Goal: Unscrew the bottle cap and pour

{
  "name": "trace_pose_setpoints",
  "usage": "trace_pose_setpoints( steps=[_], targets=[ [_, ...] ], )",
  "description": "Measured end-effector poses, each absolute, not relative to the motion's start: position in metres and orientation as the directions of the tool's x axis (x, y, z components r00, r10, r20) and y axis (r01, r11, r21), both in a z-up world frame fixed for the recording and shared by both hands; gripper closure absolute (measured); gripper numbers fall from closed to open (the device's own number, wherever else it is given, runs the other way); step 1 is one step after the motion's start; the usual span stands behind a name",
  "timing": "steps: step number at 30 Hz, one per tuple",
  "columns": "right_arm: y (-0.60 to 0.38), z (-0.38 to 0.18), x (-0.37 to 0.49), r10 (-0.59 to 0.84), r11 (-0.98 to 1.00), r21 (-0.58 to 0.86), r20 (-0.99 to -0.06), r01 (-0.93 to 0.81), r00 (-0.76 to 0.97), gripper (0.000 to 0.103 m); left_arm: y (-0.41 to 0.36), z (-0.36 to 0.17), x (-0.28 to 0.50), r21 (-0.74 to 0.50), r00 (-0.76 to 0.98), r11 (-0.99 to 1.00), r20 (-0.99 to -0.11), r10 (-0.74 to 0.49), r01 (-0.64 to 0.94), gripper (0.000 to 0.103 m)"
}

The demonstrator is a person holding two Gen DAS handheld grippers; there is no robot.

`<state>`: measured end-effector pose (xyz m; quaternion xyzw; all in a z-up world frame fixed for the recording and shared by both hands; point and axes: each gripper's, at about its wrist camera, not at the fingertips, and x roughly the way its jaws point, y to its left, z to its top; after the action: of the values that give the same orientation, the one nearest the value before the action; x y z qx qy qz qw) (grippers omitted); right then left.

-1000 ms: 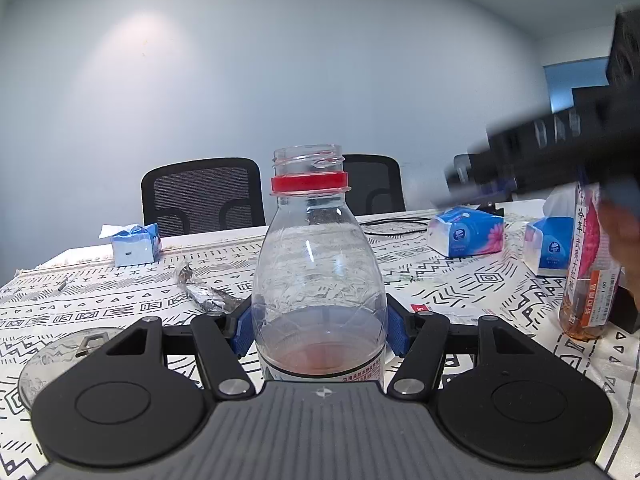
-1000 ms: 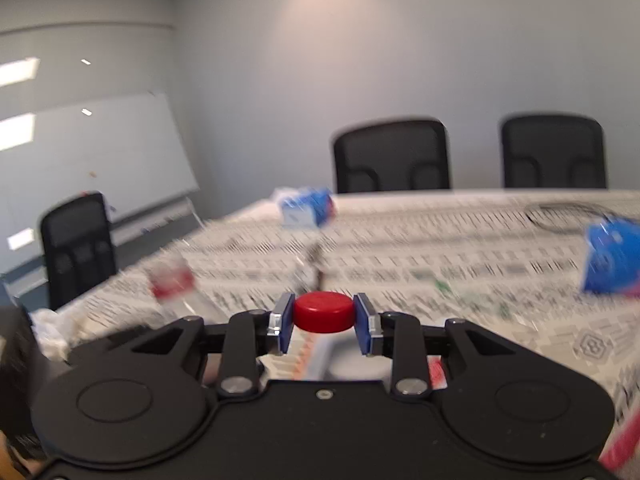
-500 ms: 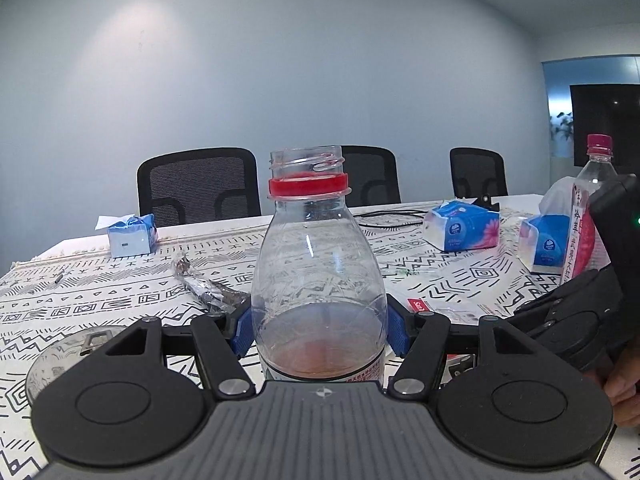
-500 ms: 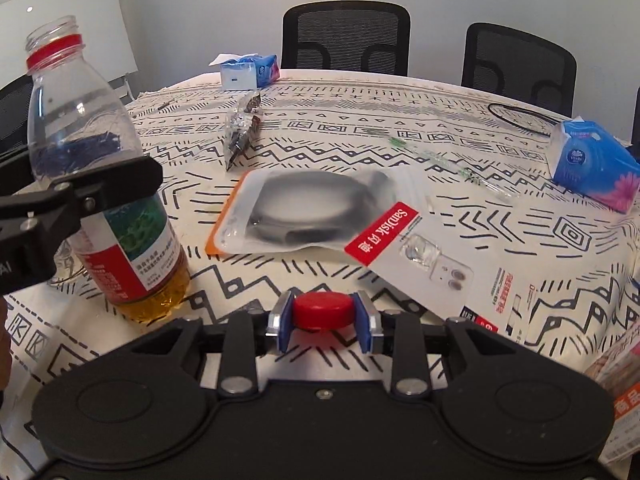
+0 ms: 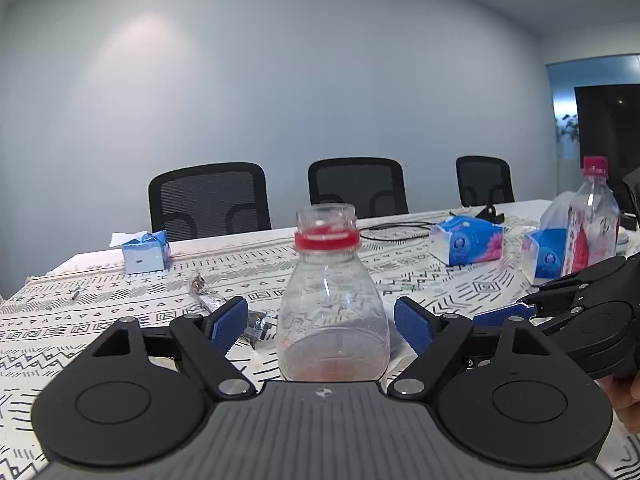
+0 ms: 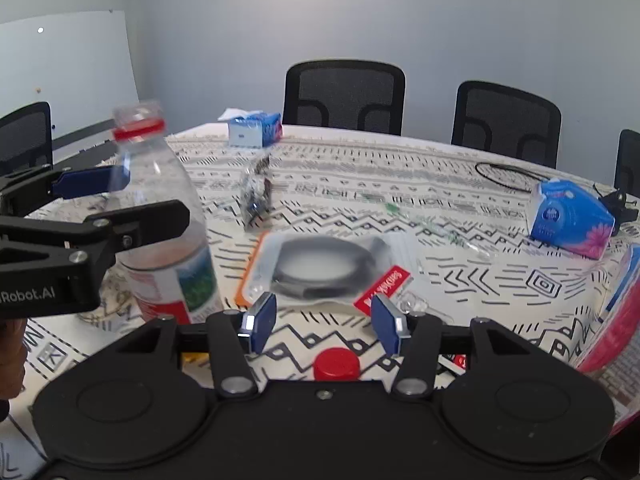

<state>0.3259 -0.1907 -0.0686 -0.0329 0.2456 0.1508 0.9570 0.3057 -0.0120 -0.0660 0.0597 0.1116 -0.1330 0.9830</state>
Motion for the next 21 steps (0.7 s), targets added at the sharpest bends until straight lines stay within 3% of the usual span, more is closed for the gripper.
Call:
trace_pose_setpoints(
  steps=[4, 6, 21],
  targets=[
    [-0.187, -0.055, 0.315, 0.292, 0.950, 0.032, -0.440, -0.310, 0.849, 0.046, -0.004, -0.049, 0.287, 0.062, 0.954, 0.974, -0.225, -0.200, 0.219, 0.017],
    [-0.183, -0.047, 0.308, 0.308, 0.947, 0.053, -0.419, -0.316, 0.854, 0.045, 0.003, -0.039, 0.273, 0.045, 0.963, 0.983, -0.216, -0.163, 0.177, 0.005],
    [-0.147, -0.018, 0.252, 0.378, 0.925, 0.107, -0.340, -0.365, 0.861, 0.039, 0.051, -0.010, 0.186, 0.018, 0.953, 0.996, -0.291, 0.084, -0.082, 0.005]
  ],
)
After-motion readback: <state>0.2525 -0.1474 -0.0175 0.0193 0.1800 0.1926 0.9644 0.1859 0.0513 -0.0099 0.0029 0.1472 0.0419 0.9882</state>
